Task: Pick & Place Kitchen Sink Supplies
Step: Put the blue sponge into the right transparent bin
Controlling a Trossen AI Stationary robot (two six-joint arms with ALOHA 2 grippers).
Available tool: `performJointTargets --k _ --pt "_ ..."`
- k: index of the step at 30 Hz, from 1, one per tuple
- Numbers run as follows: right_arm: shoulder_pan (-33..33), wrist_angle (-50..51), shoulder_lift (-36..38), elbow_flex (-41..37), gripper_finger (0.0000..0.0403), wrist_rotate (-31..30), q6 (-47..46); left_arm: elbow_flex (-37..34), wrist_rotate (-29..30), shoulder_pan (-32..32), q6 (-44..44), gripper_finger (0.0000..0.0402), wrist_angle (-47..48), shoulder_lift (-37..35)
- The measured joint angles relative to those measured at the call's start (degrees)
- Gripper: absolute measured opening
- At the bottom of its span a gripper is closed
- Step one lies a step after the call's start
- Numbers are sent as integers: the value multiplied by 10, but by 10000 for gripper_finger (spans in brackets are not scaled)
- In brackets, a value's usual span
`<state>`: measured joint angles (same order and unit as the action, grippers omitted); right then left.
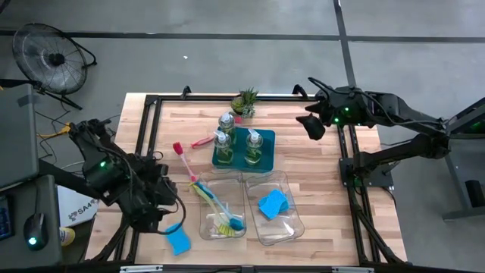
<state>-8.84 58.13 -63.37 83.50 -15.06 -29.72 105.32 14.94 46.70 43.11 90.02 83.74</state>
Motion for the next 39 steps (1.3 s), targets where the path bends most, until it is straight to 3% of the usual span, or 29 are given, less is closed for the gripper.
performJointTargets --k 11,18,21,24,30,39 --pt "0 0 0 0 268 34 57 0 66 136 328 246 0 51" --pt "0 0 0 0 268 74 102 -1 -34 142 565 246 -3 145" --pt "0 0 0 0 268 95 108 0 -87 116 583 246 -53 183" --pt "0 0 0 0 268 107 111 -1 -88 90 578 246 -86 221" --pt "0 0 0 0 268 125 122 -1 -163 66 594 246 -97 269" --pt "0 0 0 0 268 136 120 0 -158 57 581 246 -64 286"
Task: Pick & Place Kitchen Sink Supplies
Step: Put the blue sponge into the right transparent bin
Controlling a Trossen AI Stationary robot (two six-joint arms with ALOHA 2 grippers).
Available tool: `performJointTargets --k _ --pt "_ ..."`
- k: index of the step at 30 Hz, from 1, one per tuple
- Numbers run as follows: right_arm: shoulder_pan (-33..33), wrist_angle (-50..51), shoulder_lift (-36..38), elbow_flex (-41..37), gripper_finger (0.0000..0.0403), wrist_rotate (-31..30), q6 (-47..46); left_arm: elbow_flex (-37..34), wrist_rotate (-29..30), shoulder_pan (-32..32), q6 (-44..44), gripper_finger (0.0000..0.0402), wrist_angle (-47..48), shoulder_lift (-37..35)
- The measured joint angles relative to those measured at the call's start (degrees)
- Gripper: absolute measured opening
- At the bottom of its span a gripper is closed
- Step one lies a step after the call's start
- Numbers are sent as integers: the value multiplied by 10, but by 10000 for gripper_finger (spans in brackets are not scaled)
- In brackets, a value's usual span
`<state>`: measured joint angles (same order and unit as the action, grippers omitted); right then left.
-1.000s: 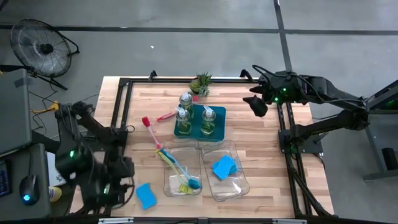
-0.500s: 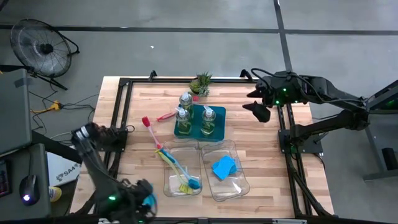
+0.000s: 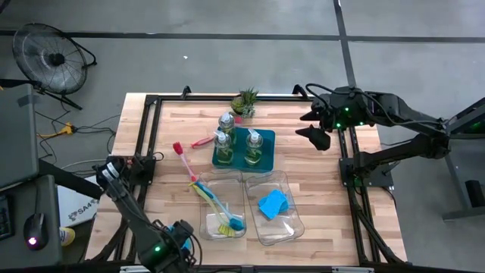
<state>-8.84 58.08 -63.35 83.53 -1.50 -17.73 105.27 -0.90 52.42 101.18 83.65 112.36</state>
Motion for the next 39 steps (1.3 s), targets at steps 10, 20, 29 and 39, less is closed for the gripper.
performJointTargets --k 10,20,29,39 --pt "0 0 0 0 268 0 -30 0 32 3 -3 246 20 0" --pt "0 0 0 0 268 0 -33 0 45 5 -397 246 18 0" --pt "0 0 0 0 268 0 -56 -27 56 10 -863 246 12 1" --pt "0 0 0 0 268 -2 -78 -117 35 22 -976 246 -24 1"
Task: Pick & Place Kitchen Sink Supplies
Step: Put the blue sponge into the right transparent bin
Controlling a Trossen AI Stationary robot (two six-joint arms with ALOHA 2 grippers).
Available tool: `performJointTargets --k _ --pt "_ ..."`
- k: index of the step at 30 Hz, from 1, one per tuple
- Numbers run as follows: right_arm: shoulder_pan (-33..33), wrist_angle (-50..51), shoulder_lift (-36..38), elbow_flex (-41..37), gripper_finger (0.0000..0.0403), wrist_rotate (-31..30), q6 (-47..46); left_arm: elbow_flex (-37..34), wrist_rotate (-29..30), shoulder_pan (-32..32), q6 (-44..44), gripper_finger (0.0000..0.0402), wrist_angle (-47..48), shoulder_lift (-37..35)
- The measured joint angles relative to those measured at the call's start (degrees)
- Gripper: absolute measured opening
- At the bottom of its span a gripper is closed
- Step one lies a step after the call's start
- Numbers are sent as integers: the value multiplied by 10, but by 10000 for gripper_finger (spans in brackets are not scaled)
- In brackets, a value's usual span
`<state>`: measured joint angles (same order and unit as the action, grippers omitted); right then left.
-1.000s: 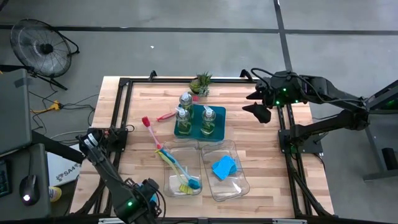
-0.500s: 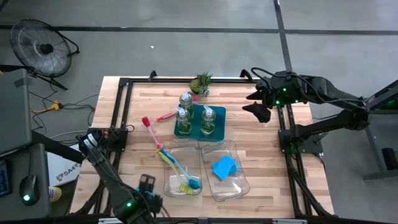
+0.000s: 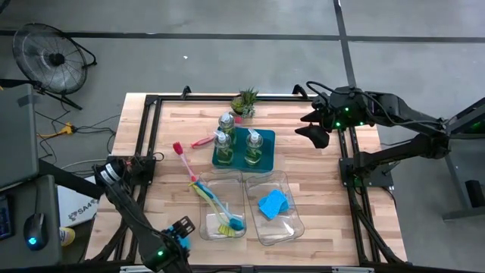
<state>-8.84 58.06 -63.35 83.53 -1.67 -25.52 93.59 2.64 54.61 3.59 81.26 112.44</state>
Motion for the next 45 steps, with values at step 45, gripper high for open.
performJointTargets --k 45 --pt "0 0 0 0 268 -14 -43 -238 -20 5 -98 307 -309 -6"
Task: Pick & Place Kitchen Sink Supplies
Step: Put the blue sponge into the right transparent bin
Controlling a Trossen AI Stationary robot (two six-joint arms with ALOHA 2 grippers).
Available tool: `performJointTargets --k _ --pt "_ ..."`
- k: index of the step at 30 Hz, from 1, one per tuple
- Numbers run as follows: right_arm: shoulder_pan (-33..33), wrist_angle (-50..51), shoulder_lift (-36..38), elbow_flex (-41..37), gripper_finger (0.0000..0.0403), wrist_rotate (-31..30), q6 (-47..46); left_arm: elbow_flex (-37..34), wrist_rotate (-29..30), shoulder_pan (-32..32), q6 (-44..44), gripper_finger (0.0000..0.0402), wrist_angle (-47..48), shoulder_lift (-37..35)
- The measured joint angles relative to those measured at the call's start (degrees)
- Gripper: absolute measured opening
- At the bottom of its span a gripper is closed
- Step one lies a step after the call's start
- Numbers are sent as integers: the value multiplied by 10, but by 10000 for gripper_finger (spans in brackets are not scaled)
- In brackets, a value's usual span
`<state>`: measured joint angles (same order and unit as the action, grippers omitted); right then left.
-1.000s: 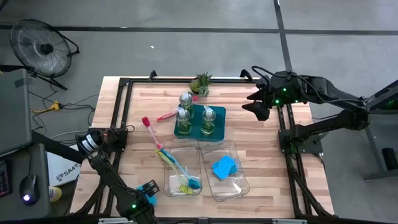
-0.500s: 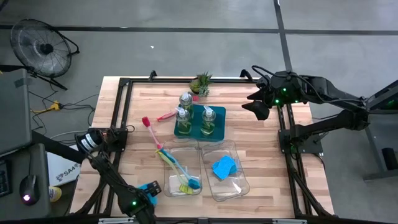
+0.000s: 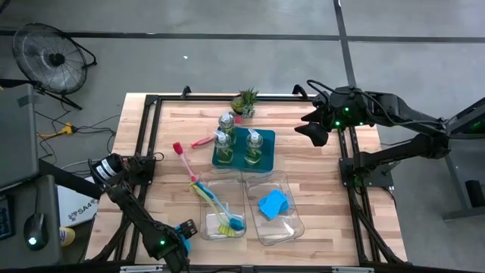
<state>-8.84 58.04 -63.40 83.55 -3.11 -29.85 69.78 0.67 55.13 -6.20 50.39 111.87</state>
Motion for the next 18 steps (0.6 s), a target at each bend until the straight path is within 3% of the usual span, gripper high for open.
performJointTargets --k 7,18 --pt "0 0 0 0 268 -2 1 -1 2 0 2 233 -1 1" --pt "0 0 0 0 268 -1 3 -1 1 0 27 163 8 1"
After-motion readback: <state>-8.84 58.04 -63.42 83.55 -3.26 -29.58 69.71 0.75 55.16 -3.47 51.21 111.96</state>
